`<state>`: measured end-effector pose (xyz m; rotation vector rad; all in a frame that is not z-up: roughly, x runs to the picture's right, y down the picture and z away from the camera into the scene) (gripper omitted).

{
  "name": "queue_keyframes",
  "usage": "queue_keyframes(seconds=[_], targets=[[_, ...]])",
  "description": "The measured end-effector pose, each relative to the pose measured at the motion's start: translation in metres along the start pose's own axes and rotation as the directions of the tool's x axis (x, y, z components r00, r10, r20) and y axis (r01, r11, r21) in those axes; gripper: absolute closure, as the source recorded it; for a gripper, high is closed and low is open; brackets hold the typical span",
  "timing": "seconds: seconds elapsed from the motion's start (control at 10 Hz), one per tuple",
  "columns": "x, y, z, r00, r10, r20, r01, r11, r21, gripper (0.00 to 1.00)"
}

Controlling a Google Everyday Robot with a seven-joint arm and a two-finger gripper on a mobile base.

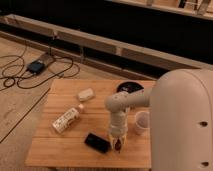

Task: Drag the pepper across the table

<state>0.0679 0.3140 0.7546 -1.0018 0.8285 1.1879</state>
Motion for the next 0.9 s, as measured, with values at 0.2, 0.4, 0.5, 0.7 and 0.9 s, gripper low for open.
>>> queue_keyframes(seconds=[0.2,0.4,0.5,0.7,0.9], targets=[[0.0038,-0.0022,0.0018,1.000,0.004,-0.007,-0.004,1.000,-0.001,0.74],[0.0053,-0.0044,0.0032,1.000,0.014,-0.008,-0.014,1.000,0.001,0.52],[0.0058,-0.0063,0.0037,1.000,0.021,-0.007,-0.020,1.000,0.004,0.42],[0.0059,-0.0086,0.0043,1.000,0.028,-0.005,-0.028,1.000,0.010,0.25],[0.0053,-0.0092,0.0048,1.000,0.029,-0.002,-0.029,0.999,0.013,0.20]])
